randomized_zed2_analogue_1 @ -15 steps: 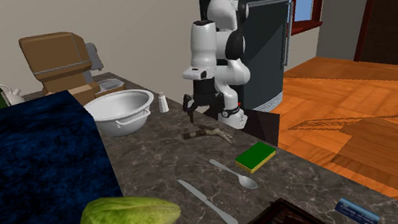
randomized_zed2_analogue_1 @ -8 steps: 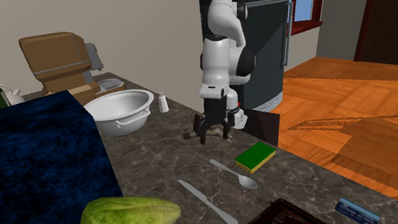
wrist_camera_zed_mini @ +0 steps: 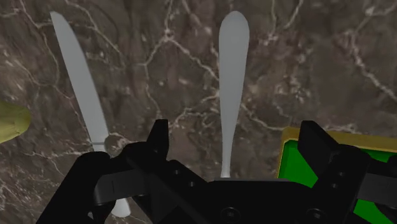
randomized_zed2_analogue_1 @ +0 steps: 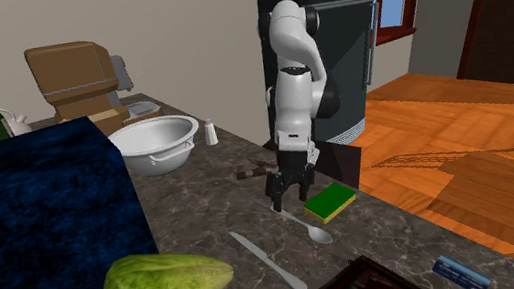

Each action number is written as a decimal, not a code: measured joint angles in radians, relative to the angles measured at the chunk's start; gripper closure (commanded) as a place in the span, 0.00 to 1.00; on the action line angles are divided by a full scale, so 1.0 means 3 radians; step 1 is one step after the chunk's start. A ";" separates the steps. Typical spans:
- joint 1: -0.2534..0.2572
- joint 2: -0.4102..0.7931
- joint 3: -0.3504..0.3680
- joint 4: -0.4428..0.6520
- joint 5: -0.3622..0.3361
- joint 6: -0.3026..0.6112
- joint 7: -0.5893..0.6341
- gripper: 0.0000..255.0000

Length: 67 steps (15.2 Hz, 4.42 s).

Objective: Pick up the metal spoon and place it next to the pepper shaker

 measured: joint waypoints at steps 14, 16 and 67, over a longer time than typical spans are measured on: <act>0.0003 0.0163 -0.0021 0.0032 -0.0065 0.0145 0.0031 1.00; 0.0003 0.0165 -0.0020 0.0035 -0.0065 0.0142 0.0029 1.00; -0.0194 -0.1419 -0.0305 -0.0234 0.0470 -0.1123 -0.0823 1.00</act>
